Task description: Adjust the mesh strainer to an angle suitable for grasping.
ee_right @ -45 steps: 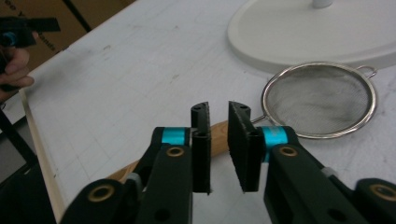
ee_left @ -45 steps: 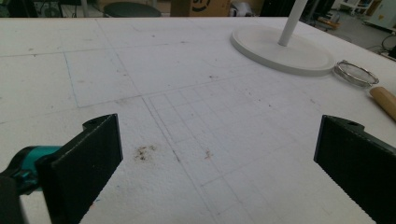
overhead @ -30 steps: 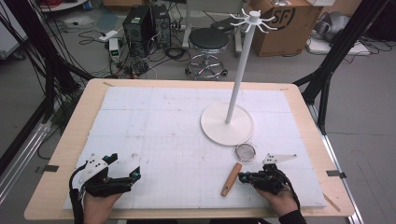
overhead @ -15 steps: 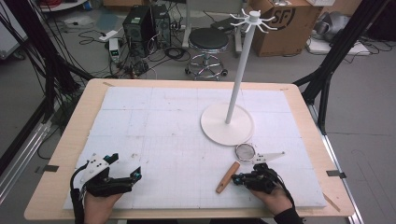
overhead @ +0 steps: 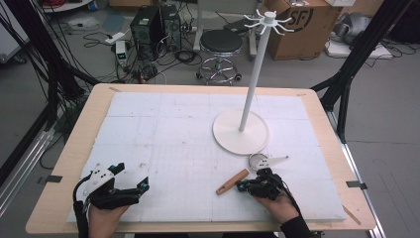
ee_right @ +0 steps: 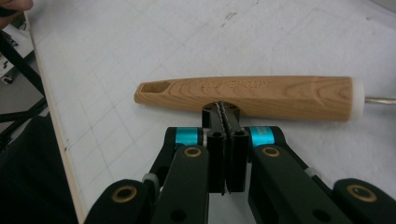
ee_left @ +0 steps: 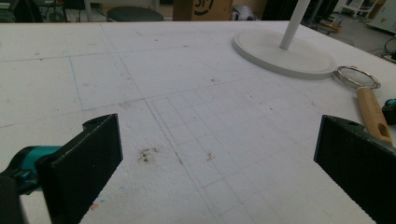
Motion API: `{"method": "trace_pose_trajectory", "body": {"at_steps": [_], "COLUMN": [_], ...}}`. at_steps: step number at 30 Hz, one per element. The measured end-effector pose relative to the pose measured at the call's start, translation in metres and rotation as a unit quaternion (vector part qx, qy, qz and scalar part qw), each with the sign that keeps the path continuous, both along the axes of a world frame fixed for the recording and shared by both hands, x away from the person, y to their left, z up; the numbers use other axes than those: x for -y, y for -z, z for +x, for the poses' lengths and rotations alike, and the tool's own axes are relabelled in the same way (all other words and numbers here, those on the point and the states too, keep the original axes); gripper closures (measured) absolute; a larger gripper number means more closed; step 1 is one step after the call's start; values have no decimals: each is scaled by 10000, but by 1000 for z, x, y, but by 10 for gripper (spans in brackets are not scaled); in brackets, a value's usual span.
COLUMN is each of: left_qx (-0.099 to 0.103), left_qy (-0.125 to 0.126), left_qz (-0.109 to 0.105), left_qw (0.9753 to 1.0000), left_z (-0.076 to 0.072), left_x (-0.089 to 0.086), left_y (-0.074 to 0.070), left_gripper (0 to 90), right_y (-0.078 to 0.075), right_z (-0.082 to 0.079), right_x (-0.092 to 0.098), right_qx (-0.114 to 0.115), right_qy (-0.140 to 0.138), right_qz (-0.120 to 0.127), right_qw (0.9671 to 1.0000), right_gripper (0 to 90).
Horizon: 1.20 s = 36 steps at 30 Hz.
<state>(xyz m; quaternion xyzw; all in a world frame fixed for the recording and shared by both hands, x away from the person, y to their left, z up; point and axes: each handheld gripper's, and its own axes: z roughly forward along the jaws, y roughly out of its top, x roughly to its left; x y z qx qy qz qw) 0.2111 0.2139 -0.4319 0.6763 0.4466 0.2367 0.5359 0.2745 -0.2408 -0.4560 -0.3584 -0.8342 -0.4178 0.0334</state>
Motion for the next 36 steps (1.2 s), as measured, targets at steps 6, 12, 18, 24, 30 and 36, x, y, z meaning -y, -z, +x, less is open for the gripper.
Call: {"method": "trace_pose_trajectory", "body": {"at_steps": [6, 12, 18, 24, 30, 36], "left_qx": [0, -20, -12, -15, -11, -29], "left_qy": [20, 35, 18, 28, 32, 8], "left_qz": [-5, -12, -19, -8, -6, -8], "left_qw": [10000, 10000, 10000, 10000, 10000, 10000], "left_z": [0, 0, 0, -1, -1, -1], "left_x": [0, 1, 0, -1, 0, -1], "left_y": [0, 0, 0, 0, 0, 0], "left_gripper": [16, 16, 16, 16, 16, 16], "right_y": [0, 0, 0, 0, 0, 0], "right_z": [6, 13, 22, 29, 34, 40], "right_x": [-13, -18, -27, -36, -43, -43], "right_qx": [35, -54, -43, -19, 106, 135], "right_qy": [6, -23, 5, 225, 476, 649], "right_qz": [-102, -43, -53, -93, -132, -85], "right_qw": [9999, 10000, 10000, 9997, 9987, 9978], "right_gripper": [897, 897, 897, 897, 897, 898]}}
